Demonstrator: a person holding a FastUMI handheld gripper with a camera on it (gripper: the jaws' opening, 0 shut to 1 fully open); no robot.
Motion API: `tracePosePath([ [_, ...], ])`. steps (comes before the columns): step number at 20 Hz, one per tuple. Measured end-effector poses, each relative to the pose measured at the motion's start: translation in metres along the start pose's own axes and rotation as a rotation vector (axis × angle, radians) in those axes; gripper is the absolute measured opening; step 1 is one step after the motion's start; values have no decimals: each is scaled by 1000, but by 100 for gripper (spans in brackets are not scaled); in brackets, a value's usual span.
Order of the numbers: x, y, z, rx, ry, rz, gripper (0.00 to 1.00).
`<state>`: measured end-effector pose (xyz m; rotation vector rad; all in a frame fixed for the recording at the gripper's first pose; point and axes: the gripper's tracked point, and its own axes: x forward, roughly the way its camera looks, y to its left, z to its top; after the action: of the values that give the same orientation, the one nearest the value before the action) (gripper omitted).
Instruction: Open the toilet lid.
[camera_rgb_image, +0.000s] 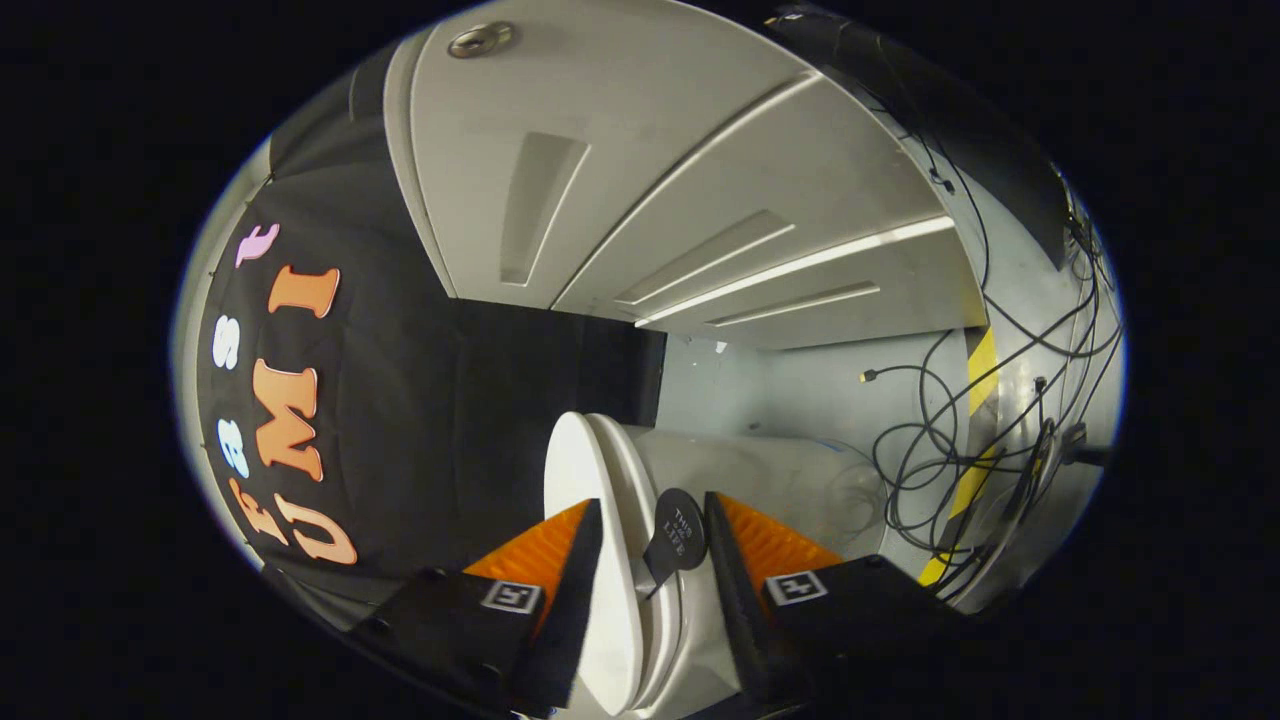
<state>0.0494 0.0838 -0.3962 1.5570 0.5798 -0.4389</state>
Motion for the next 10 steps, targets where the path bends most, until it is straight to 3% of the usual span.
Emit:
tracePosePath([
  [2, -1, 3, -2, 14, 10, 17, 53],
  [6, 2, 2, -5, 98, 59, 52, 54],
  [7, 1, -7, -3, 111, 57, 11, 43],
  [9, 4, -4, -5, 117, 62, 26, 22],
  [10, 3, -5, -6, 97, 63, 18, 19],
])
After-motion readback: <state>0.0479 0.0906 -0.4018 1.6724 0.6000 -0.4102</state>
